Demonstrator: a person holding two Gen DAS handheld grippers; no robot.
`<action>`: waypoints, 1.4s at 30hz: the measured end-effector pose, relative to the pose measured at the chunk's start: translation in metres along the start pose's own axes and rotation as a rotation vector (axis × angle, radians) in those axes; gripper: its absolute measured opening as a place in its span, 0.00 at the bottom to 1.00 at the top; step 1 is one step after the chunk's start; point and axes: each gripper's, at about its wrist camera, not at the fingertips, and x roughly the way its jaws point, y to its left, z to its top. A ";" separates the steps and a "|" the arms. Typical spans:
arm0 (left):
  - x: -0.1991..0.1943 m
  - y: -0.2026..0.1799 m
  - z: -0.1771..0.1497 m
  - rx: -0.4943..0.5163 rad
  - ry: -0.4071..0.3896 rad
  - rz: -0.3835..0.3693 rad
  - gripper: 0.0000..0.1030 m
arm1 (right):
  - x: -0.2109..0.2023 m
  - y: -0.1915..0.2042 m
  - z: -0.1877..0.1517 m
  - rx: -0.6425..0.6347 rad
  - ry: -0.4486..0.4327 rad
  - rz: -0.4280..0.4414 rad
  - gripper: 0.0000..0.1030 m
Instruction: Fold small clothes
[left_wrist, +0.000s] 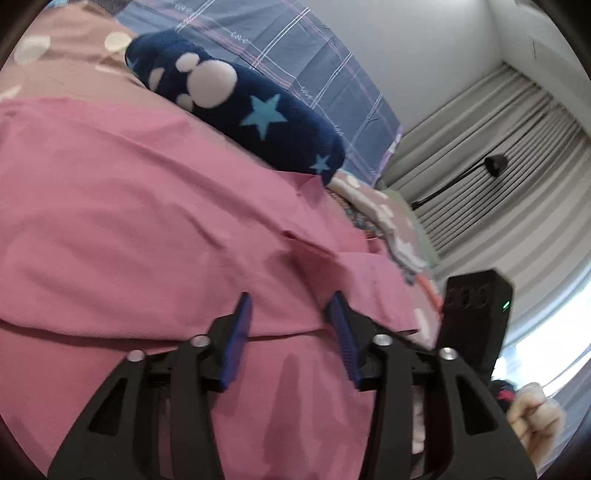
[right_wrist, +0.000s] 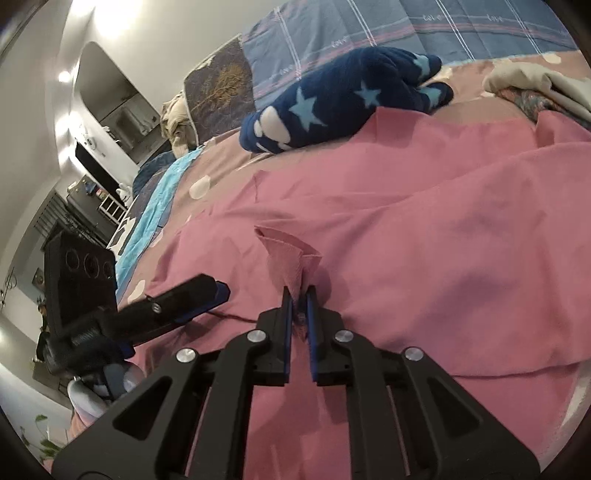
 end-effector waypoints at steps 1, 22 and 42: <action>0.002 -0.002 0.002 -0.012 0.005 -0.007 0.50 | 0.000 0.002 0.000 -0.007 -0.004 0.003 0.10; 0.051 -0.102 0.060 0.260 0.092 0.273 0.01 | -0.027 0.000 -0.006 -0.038 -0.072 0.125 0.45; -0.091 -0.010 0.110 0.207 -0.002 0.605 0.01 | -0.007 -0.009 -0.007 0.032 0.022 0.026 0.53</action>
